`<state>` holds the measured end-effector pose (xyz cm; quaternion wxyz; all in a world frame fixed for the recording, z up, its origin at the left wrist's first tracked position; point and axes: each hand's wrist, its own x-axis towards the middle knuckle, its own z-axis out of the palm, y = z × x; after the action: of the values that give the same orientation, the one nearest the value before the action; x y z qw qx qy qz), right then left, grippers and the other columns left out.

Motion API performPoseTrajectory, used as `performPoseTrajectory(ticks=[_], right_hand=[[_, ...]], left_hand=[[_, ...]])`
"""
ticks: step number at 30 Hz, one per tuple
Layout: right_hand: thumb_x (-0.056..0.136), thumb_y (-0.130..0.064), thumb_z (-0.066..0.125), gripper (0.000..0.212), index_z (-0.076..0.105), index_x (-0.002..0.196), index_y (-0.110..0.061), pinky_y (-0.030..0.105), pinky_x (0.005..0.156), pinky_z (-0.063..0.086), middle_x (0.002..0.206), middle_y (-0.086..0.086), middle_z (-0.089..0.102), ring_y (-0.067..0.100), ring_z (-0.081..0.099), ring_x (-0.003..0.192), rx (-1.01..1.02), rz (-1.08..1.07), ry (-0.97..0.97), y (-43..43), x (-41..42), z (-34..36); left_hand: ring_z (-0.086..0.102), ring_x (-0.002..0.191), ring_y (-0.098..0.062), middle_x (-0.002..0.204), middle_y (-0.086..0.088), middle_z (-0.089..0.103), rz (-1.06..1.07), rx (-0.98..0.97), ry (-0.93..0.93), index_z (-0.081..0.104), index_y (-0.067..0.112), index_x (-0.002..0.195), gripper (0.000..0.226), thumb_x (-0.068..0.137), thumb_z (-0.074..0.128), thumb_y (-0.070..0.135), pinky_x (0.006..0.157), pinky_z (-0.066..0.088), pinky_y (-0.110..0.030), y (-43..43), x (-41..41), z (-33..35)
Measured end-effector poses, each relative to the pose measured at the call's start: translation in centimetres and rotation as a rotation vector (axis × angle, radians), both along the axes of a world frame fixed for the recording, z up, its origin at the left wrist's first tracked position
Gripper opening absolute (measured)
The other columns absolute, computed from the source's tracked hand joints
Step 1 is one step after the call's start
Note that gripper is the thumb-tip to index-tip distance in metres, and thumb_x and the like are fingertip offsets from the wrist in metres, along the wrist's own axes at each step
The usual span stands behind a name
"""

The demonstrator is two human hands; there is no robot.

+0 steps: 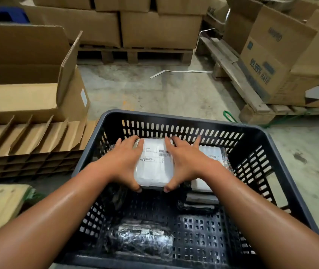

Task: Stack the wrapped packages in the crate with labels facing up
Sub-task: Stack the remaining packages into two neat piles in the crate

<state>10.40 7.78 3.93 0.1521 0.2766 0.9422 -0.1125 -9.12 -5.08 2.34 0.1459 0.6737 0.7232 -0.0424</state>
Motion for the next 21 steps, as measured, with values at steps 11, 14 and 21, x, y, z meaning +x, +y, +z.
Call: performPoseTrajectory(ticks=[11, 14, 21], right_hand=[[0.053, -0.1, 0.06, 0.119, 0.059, 0.144, -0.023, 0.096, 0.079, -0.022, 0.151, 0.004, 0.057, 0.041, 0.024, 0.153, 0.287, 0.126, -0.564, -2.9, -2.6, -3.9], [0.064, -0.097, 0.057, 0.097, 0.068, 0.13, -0.026, 0.095, 0.078, -0.025, 0.137, 0.0, 0.068, 0.042, 0.02, 0.155, 0.336, 0.144, -0.647, -3.1, -2.7, -4.2], [0.072, -0.087, 0.062, 0.081, 0.066, 0.133, -0.033, 0.093, 0.08, -0.027, 0.122, 0.001, 0.075, 0.051, 0.018, 0.154, 0.389, 0.126, -0.633, -4.1, -2.3, -5.3]], left_hand=[[0.028, 0.144, -0.049, 0.157, -0.023, 0.036, -0.147, -0.424, 0.668, 0.037, 0.008, 0.152, 0.131, 0.055, 0.055, 0.095, 0.086, -0.023, -0.088, 1.6, 5.8, -3.1], [0.031, 0.144, -0.047, 0.15, -0.014, 0.05, -0.229, -0.46, 0.806, 0.045, 0.022, 0.149, 0.113, 0.063, 0.045, 0.096, 0.079, -0.023, -0.091, 1.4, 5.2, -3.6], [0.026, 0.145, -0.05, 0.147, -0.014, 0.054, -0.199, -0.429, 0.805, 0.027, 0.023, 0.157, 0.106, 0.075, 0.035, 0.091, 0.081, -0.031, -0.086, 0.6, 4.3, -4.7]])
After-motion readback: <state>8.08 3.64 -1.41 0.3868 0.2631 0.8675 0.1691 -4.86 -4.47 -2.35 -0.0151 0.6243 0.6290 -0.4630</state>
